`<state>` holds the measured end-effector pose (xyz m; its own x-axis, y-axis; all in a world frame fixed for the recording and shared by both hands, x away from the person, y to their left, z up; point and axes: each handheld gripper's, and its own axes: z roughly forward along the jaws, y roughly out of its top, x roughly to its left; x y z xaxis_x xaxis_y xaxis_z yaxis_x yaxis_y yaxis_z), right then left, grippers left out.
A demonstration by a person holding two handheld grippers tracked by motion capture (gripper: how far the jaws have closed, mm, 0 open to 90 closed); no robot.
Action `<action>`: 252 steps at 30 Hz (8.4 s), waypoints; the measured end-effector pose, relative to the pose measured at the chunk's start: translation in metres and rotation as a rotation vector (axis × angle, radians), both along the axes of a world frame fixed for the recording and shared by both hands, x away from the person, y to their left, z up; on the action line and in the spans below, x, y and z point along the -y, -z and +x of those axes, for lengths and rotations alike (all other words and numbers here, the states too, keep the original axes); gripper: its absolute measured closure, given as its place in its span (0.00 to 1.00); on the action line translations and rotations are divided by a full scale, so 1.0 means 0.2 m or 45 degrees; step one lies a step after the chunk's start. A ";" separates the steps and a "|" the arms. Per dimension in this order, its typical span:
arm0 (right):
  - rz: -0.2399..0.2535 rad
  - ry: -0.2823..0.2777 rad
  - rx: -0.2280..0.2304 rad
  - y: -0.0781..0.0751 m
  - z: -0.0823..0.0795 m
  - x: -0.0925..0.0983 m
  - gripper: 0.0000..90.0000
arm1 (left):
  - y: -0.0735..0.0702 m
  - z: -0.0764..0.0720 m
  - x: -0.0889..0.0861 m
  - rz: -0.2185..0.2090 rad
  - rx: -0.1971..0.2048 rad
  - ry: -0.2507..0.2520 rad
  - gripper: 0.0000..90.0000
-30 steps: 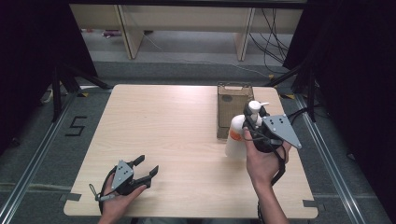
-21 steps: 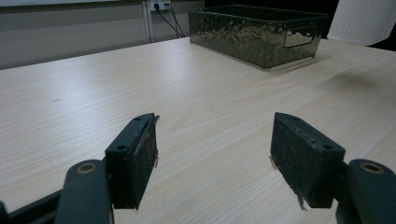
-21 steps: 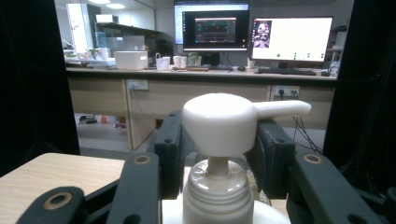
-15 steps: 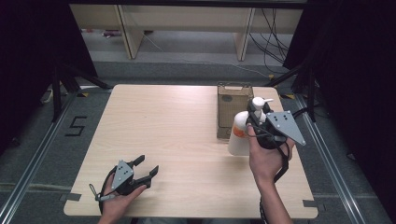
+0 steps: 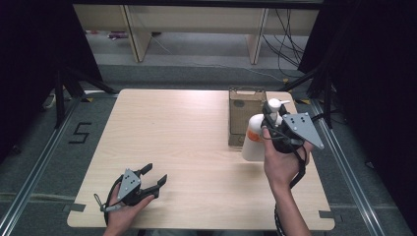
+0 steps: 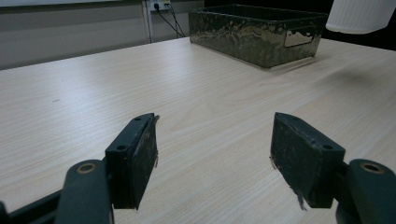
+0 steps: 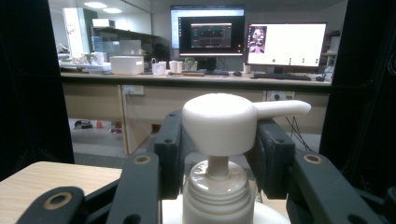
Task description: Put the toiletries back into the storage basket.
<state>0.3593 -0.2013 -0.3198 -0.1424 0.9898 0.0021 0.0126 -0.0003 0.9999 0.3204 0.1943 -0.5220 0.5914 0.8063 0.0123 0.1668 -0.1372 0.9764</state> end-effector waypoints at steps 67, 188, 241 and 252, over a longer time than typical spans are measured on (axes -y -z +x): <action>-0.008 0.075 0.028 -0.14 0.21 0.08 0.67 | 0.00 0.00 0.00 0.000 -0.002 0.004 0.35; -0.025 0.103 -0.114 -0.04 0.54 0.01 0.67 | 0.00 0.00 0.01 -0.003 -0.003 0.019 0.34; -0.034 0.109 -0.227 0.21 0.54 0.04 0.67 | 0.00 0.00 0.01 0.001 0.000 0.019 0.34; -0.061 0.101 -0.216 0.22 0.53 0.04 0.66 | 0.00 0.00 0.01 0.003 0.003 0.020 0.34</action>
